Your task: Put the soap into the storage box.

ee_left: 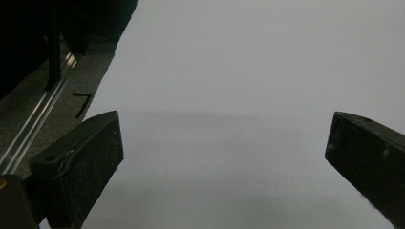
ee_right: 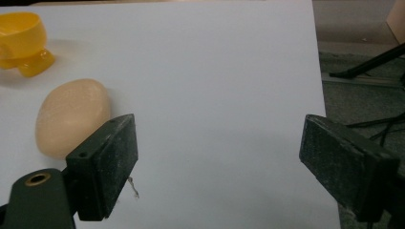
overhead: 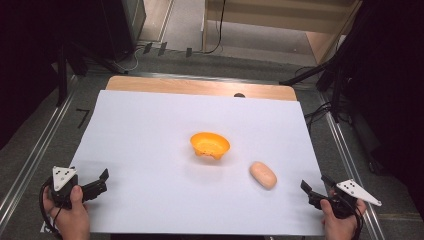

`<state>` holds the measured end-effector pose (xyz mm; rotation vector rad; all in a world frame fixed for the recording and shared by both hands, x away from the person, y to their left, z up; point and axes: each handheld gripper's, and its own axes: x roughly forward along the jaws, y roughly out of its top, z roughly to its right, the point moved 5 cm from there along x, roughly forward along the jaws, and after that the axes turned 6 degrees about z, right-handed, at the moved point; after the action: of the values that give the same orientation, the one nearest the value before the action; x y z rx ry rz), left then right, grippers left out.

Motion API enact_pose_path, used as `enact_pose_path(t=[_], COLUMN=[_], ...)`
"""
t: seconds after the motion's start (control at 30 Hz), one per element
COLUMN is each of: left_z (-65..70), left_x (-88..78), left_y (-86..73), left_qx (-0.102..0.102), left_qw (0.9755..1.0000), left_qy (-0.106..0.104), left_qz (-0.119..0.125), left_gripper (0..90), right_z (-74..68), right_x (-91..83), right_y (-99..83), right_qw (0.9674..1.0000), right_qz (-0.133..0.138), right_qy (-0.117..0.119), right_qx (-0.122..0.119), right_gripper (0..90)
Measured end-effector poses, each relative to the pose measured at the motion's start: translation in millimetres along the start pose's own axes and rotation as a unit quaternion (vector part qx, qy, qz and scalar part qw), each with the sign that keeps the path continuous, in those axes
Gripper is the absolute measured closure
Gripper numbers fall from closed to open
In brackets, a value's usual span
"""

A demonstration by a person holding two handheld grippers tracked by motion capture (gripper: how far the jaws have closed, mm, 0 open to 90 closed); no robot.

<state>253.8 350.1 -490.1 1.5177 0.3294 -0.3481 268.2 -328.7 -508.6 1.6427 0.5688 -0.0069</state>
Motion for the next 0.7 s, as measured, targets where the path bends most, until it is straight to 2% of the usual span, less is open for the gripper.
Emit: enact_pose_path(t=[0.2, 0.3, 0.43, 0.47, 0.6, 0.7], left_z=[-0.6, -3.1, -4.5, -4.1, -3.3, -3.2], left_x=[0.7, 1.3, 1.3, 1.7, 1.1, 1.1], left_y=[0.0, 0.2, 0.1, 0.1, 0.1, 0.2], left_qx=[-0.005, -0.019, -0.025, -0.026, -0.021, -0.021], left_qw=[1.0000, 0.9998, 0.9996, 0.9996, 0.9997, 0.9997], left_qy=[0.003, 0.008, 0.007, 0.007, 0.008, 0.009], left_qz=[-0.003, -0.006, -0.007, -0.007, -0.005, -0.002], left_gripper=[0.0, 0.0, 0.0, 0.0, 0.0, 0.0], right_z=[-1.6, -5.1, -7.0, -8.0, -9.8, -11.4], right_x=[1.3, 3.4, 4.7, 5.1, 7.6, 7.4], right_y=[-0.4, -1.3, -1.3, -1.3, -2.2, -1.7], right_qw=[0.9999, 0.9991, 0.9980, 0.9977, 0.9968, 0.9973], right_qz=[-0.008, -0.017, -0.024, -0.027, -0.042, -0.037], right_qy=[-0.004, -0.026, -0.036, -0.037, -0.036, -0.024], right_qx=[-0.009, -0.030, -0.047, -0.049, -0.058, -0.059], right_gripper=[12.4, 14.0, 20.5, 23.2, 23.3, 23.2])
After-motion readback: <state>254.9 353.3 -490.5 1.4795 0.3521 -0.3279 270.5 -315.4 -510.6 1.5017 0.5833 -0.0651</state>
